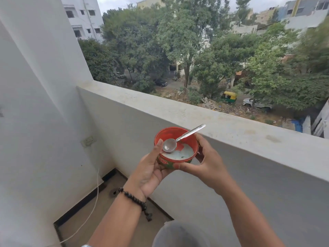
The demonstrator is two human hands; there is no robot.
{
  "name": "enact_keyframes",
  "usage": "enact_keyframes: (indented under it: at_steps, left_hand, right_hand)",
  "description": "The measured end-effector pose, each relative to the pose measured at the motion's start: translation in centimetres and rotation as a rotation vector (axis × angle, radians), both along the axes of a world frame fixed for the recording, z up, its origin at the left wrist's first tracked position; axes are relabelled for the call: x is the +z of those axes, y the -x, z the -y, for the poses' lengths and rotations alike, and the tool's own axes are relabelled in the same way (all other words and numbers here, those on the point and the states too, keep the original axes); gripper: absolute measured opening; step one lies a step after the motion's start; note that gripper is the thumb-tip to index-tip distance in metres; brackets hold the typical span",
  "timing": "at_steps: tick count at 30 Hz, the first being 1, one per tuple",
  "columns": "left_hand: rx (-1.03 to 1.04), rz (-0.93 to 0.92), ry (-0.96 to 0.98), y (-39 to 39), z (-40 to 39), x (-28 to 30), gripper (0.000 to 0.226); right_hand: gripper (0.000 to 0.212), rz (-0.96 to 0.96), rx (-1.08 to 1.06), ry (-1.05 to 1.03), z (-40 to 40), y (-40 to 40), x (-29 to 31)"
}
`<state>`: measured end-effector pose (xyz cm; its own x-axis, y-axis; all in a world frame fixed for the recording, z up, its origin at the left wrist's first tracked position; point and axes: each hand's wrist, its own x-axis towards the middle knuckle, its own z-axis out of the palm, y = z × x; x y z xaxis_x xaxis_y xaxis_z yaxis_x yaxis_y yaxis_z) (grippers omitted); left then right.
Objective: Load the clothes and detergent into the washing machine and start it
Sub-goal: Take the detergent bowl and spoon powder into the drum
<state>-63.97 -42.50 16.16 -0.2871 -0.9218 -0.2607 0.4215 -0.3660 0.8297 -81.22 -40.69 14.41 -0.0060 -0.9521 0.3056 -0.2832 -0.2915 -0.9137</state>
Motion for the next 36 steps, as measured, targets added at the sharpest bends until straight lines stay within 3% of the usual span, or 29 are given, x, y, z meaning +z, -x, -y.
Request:
enact_keyframes:
  at_steps: [3, 6, 9, 15, 24, 28, 36]
  left_hand:
    - [0.069, -0.014, -0.012, -3.1, -0.7, -0.6, 0.065]
    - [0.143, -0.054, 0.008, -6.8, -2.0, -1.3, 0.085]
    - [0.168, -0.036, 0.016, -9.7, -3.7, -1.7, 0.084]
    - [0.309, 0.048, 0.035, -15.9, -7.8, -2.6, 0.085]
    - [0.605, 0.085, -0.074, -24.2, -14.9, -3.8, 0.052]
    - [0.723, 0.106, -0.099, -27.0, -17.6, -4.6, 0.049]
    - [0.886, 0.372, -0.119, -34.0, -24.1, -6.1, 0.052]
  right_hand:
    - [0.083, 0.048, 0.143, -0.118, 0.3, -1.9, -0.1]
    - [0.061, 0.171, 0.261, -0.185, 1.0, -5.1, -0.1]
    - [0.039, 0.372, 0.191, -0.231, 1.6, -7.8, -0.4]
    - [0.033, 0.475, 0.246, -0.256, 1.1, -14.9, -1.0]
    - [0.026, 0.445, 0.529, -0.282, -3.1, -25.2, -2.0]
    - [0.032, 0.412, 0.534, -0.226, -5.0, -28.9, -3.1]
    - [0.018, 0.070, 0.687, 0.038, -9.6, -36.8, -5.8]
